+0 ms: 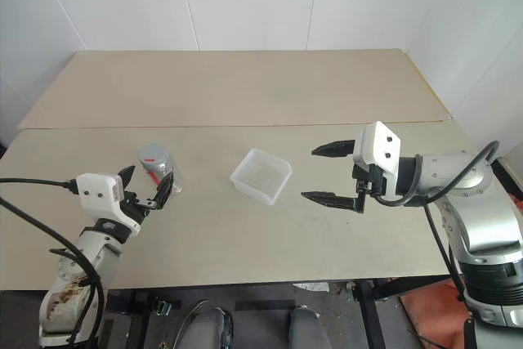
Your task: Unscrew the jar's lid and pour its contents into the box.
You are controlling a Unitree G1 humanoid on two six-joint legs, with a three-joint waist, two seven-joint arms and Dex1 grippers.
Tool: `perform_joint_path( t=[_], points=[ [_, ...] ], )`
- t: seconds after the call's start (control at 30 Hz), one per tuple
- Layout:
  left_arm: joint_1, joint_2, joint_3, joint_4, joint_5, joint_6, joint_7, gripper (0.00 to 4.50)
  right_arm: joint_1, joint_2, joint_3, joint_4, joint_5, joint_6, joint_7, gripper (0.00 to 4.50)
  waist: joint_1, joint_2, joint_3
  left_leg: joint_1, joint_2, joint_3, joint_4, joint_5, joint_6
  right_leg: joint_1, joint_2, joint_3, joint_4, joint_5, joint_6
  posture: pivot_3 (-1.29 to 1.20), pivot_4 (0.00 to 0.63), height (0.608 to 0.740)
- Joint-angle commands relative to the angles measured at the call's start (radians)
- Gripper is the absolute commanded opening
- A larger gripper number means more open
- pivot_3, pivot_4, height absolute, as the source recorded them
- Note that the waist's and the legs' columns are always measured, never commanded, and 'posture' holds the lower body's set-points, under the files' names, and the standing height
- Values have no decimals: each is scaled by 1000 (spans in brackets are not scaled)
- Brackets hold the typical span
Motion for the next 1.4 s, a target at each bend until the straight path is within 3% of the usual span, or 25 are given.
perform_joint_path(
  t=[0.03,0.37,0.5,0.67,0.77,0.87,1.0,1.17,1.27,1.4],
  points=[
    [-57,-9,-16,52,32,-74,7,4459,-21,-13,-21,-26,30,-16,14,4500,1,0,0,0,0,0,0,0,0,0,0,0,0,0,0,0,150,740],
    [-141,-17,-57,202,92,-157,7,4459,-28,1,-12,-5,47,9,11,4500,-1,0,0,0,0,0,0,0,0,-1,0,0,0,0,0,0,150,740],
    [-155,-17,-55,222,103,-174,20,3538,-27,3,-19,-10,61,16,6,4500,0,0,0,0,0,0,0,0,0,0,0,0,0,0,1,0,150,740],
    [-172,-25,-52,242,112,-208,29,1934,-8,2,-24,-32,73,19,-2,4500,0,0,0,-1,0,0,0,0,0,0,0,0,0,0,1,0,150,740],
    [-181,-2,-57,233,109,-213,2,1927,9,8,-27,-54,81,23,-13,4500,1,0,0,-1,0,0,0,0,0,0,0,0,0,0,1,0,150,740],
    [-181,68,-47,165,29,-151,-114,1927,3,28,-22,-81,101,46,-48,4500,-3,0,0,0,0,0,0,0,0,-1,0,0,0,0,1,0,150,740],
    [-186,242,-13,96,-163,-20,-366,1927,-65,84,4,-95,158,114,-101,4500,-5,0,0,-1,0,0,0,0,0,-2,0,0,1,0,1,0,150,740],
    [-271,417,14,157,-363,64,-679,1927,-200,200,76,-95,202,234,-211,4500,-6,0,0,0,1,1,0,0,0,-2,1,0,1,0,1,0,150,740],
    [-371,452,-35,255,-394,47,-862,1927,-287,281,120,-78,211,311,-288,4500,-2,0,0,-1,1,1,0,0,0,-3,1,0,0,0,1,0,150,740],
    [-509,427,-106,357,-395,61,-982,1927,-409,384,175,-38,197,431,-414,4500,0,0,0,-3,0,1,0,0,0,-3,0,-1,0,0,1,0,150,740]
  ],
)
